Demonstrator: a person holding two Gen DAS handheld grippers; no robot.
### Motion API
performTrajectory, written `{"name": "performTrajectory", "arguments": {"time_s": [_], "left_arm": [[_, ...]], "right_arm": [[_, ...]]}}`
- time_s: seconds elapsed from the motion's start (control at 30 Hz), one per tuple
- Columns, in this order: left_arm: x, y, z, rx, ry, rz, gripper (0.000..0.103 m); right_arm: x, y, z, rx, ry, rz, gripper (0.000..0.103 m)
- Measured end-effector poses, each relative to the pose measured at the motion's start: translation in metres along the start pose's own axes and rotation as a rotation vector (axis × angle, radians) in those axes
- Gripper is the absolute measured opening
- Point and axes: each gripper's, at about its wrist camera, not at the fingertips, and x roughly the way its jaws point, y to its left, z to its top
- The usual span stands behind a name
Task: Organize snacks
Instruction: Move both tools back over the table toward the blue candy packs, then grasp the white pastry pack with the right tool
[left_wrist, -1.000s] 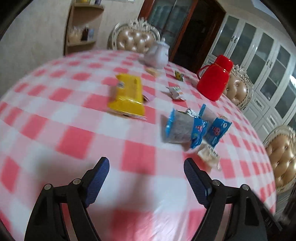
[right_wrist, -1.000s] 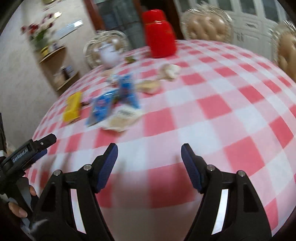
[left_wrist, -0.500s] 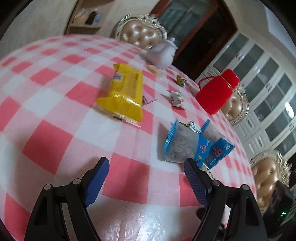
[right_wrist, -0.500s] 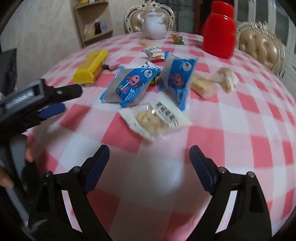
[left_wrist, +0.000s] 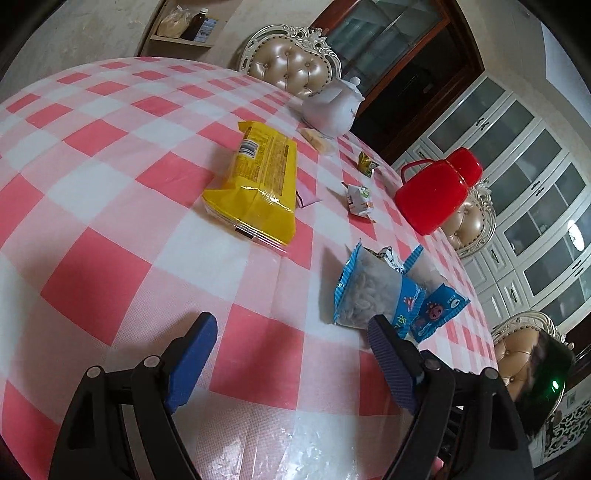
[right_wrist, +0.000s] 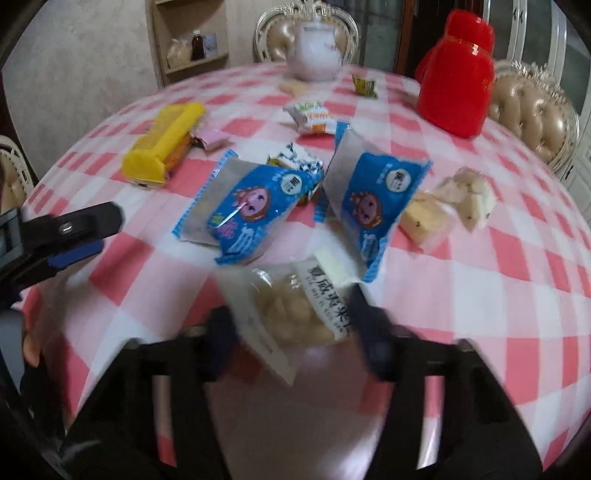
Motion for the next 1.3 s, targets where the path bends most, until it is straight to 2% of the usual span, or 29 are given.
{"name": "performTrajectory", "arguments": {"time_s": [0.17, 0.23, 0.3, 0.37, 0.43, 0.5, 0.6, 0.67, 0.73, 0.83, 0.93, 0.97, 1.0, 1.03, 1.1, 1.13, 1.23, 1.3], "left_arm": [[0.0, -0.002, -0.001, 0.017, 0.006, -0.005, 0.085], [0.0, -0.008, -0.003, 0.049, 0.002, 0.001, 0.085], [-0.001, -0.016, -0.006, 0.095, -0.005, 0.013, 0.085], [-0.001, -0.022, -0.008, 0.132, -0.009, 0.017, 0.085], [-0.001, -0.028, -0.009, 0.16, -0.012, 0.021, 0.085], [0.002, -0.029, -0.009, 0.17, 0.0, 0.023, 0.085], [0.002, -0.027, -0.009, 0.158, 0.0, 0.02, 0.085], [0.002, -0.025, -0.008, 0.147, 0.004, 0.017, 0.085], [0.002, -0.024, -0.008, 0.142, 0.005, 0.017, 0.085], [0.002, -0.026, -0.01, 0.156, 0.004, 0.022, 0.085], [0.001, -0.029, -0.012, 0.177, 0.001, 0.021, 0.085], [0.0, -0.029, -0.012, 0.178, 0.002, 0.019, 0.085], [0.0, -0.028, -0.012, 0.175, 0.001, 0.02, 0.085], [0.0, -0.028, -0.012, 0.171, 0.0, 0.022, 0.085], [0.002, -0.029, -0.012, 0.174, 0.006, 0.028, 0.085], [0.002, -0.029, -0.012, 0.178, 0.008, 0.028, 0.085], [0.003, -0.032, -0.012, 0.189, 0.003, 0.033, 0.085], [0.004, -0.032, -0.013, 0.189, 0.009, 0.037, 0.085]], "right_arm": [[-0.026, 0.0, -0.012, 0.069, -0.041, -0.008, 0.033], [-0.036, 0.003, -0.02, 0.067, -0.05, -0.037, 0.031], [-0.046, -0.002, -0.022, 0.103, -0.066, -0.027, 0.028], [-0.064, -0.023, -0.026, 0.232, -0.098, 0.074, 0.027], [-0.069, -0.054, -0.037, 0.435, -0.11, 0.227, 0.027], [-0.062, -0.082, -0.051, 0.583, -0.092, 0.277, 0.027], [-0.048, -0.12, -0.07, 0.72, -0.056, 0.212, 0.027], [-0.043, -0.128, -0.074, 0.746, -0.032, 0.207, 0.027], [-0.043, -0.124, -0.068, 0.706, -0.04, 0.165, 0.027], [-0.042, -0.12, -0.058, 0.659, -0.062, 0.146, 0.028], [-0.052, -0.128, -0.059, 0.652, -0.015, 0.101, 0.028], [-0.062, -0.134, -0.06, 0.647, -0.032, 0.095, 0.03], [-0.07, -0.142, -0.061, 0.645, -0.062, 0.084, 0.037], [-0.083, -0.157, -0.06, 0.662, -0.121, 0.027, 0.045], [-0.089, -0.177, -0.063, 0.715, -0.158, -0.061, 0.093], [-0.085, -0.188, -0.066, 0.751, -0.166, -0.078, 0.1], [-0.057, -0.201, -0.068, 0.796, -0.081, -0.07, 0.101], [-0.049, -0.192, -0.057, 0.733, -0.066, -0.093, 0.1]]}}
